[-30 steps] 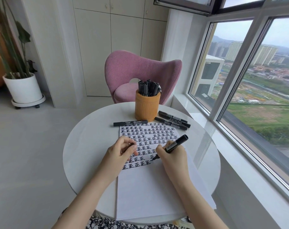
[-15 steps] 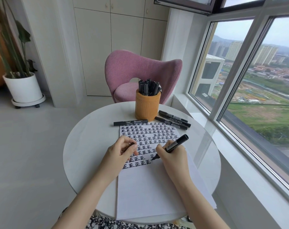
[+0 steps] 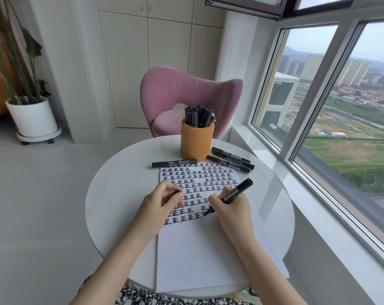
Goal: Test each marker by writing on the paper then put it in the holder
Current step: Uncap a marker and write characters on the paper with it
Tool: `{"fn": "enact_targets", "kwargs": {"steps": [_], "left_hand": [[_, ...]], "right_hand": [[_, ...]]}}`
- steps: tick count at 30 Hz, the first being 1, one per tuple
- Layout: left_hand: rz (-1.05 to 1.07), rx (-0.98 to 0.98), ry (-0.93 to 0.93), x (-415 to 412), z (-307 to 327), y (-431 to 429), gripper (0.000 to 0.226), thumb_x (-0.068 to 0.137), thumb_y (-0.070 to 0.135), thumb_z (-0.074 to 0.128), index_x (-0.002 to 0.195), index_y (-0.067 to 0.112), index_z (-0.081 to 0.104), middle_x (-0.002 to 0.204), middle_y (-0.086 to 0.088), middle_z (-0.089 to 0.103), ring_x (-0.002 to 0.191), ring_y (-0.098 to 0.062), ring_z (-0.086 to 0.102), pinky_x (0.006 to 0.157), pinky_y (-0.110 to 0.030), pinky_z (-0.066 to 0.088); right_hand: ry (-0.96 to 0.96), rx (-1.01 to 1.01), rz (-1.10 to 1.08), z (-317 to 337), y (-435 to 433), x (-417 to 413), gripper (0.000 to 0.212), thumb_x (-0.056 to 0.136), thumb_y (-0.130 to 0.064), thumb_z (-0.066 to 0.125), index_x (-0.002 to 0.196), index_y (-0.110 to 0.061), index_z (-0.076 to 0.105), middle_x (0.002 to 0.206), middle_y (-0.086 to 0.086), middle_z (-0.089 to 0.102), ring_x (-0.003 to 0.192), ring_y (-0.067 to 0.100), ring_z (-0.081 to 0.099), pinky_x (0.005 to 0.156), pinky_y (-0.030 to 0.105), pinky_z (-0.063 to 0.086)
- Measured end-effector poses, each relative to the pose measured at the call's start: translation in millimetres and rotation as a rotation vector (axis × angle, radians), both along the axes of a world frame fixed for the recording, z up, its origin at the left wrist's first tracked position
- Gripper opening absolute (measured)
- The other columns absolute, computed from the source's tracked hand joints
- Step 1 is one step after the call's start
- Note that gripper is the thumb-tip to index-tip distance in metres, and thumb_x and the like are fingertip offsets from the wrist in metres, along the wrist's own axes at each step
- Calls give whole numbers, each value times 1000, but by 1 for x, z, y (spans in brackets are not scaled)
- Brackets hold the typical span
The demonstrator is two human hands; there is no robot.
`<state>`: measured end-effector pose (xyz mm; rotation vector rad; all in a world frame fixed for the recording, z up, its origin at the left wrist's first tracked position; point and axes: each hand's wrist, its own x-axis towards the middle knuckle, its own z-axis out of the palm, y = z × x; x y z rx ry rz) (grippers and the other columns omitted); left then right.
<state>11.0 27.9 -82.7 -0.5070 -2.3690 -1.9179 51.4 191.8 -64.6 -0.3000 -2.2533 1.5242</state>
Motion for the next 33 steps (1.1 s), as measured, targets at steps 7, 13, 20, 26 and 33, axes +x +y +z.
{"fn": "enact_targets", "kwargs": {"steps": [7,13,20,26,33], "left_hand": [[3,2,-10,-2,-2,0,1,92,14,56,92,14,57,70,3,69,55,-2,50,58,-14,43],[1,2,5,0,0,0,5,92,12,56,94,8,57,73,-2,68,52,-1,49,57,-13,42],[3,-7,-10,-1,-3,-1,4,92,16,57,93,13,57,73,0,70,57,-8,49,59,-20,43],[10,-14,-6,-1,-2,-1,4,91,16,57,92,13,57,74,-2,70,57,-9,49,60,-22,43],[14,-17,-8,0,-2,-1,2,91,15,57,92,13,57,73,-2,70,58,-6,53,59,-19,44]], "right_hand": [[13,15,3,-1,0,-1,35,78,-7,58,60,-15,29,53,-5,24,54,11,21,46,23,17],[20,-3,0,0,-1,-1,37,77,-4,55,60,-17,25,50,-10,21,55,10,18,46,24,15],[27,-32,-4,-1,1,-1,35,78,-6,58,59,-14,30,53,-7,25,56,12,22,48,25,17],[33,-4,18,-1,-1,0,35,81,-9,61,60,-9,33,56,1,28,55,13,24,48,24,20],[22,17,13,-1,-2,0,37,80,-8,61,60,-13,30,51,-7,25,51,10,21,46,22,21]]}}
